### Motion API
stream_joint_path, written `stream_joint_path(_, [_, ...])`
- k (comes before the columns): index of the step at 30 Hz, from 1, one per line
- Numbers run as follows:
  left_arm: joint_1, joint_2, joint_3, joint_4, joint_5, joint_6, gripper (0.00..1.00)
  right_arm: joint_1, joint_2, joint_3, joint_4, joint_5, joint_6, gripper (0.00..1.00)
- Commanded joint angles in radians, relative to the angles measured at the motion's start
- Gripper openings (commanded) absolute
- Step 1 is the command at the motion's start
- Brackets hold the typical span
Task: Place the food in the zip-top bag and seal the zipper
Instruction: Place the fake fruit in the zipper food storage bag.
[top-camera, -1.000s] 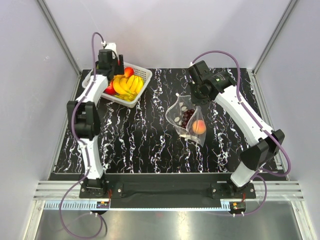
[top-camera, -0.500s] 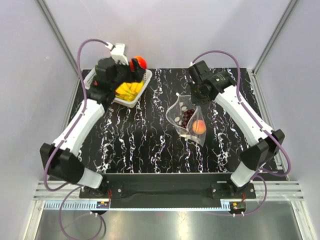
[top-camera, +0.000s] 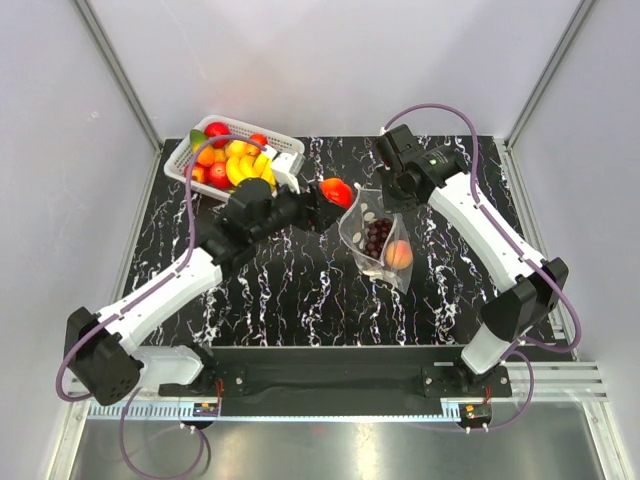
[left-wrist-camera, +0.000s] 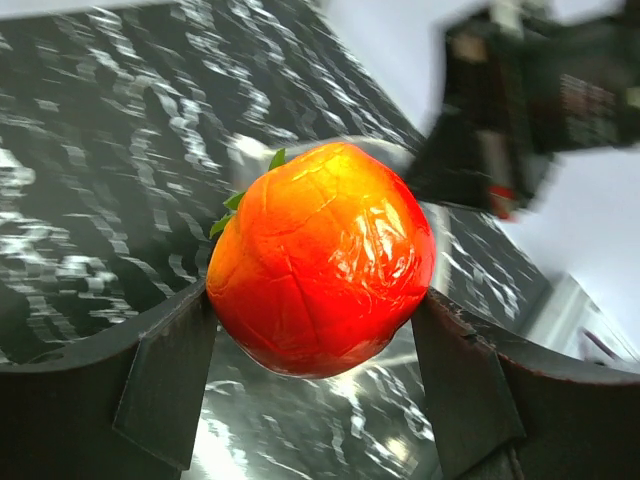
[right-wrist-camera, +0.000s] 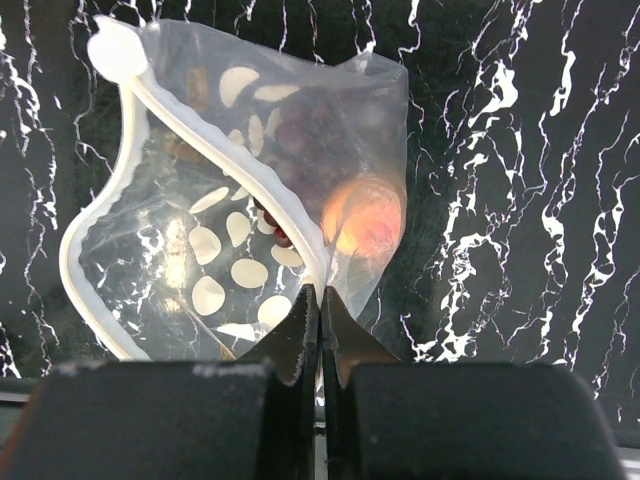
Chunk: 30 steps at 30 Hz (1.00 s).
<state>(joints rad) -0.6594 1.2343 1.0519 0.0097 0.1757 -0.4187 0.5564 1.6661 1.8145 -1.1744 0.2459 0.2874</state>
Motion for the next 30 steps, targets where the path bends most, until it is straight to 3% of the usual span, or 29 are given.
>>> stream_joint_path(1, [-0.069,0.001,0.008,0.095,0.010,-0.031,0.54,0.010,-0.051,-0.021,0.041,0.013,0.001,0.00])
stream_joint_path(6, [-0.118,0.120,0.095,0.023,0.047,-0.014,0.54,0.010,-0.062,-0.030,0.045,0.010,0.002,0.00])
stream_joint_path(18, [-0.144,0.300,0.167,0.055,0.050,-0.088,0.53,0.010,-0.054,0.031,-0.010,0.039,0.001,0.00])
stream_joint_path(21, [-0.147,0.344,0.200,-0.005,0.041,-0.075,0.62,0.010,-0.054,0.043,-0.016,0.044,-0.002,0.00])
stream_joint_path(22, [-0.149,0.353,0.210,-0.007,0.025,-0.071,0.77,0.010,-0.051,0.045,-0.019,0.046,-0.001,0.00])
stream_joint_path(25, [-0.154,0.352,0.223,-0.063,0.008,-0.058,0.99,0.010,-0.051,0.046,-0.019,0.047,-0.004,0.00])
stream_joint_path(30, [-0.154,0.303,0.230,-0.106,-0.002,-0.035,0.99,0.010,-0.048,0.048,-0.018,0.049,-0.002,0.00])
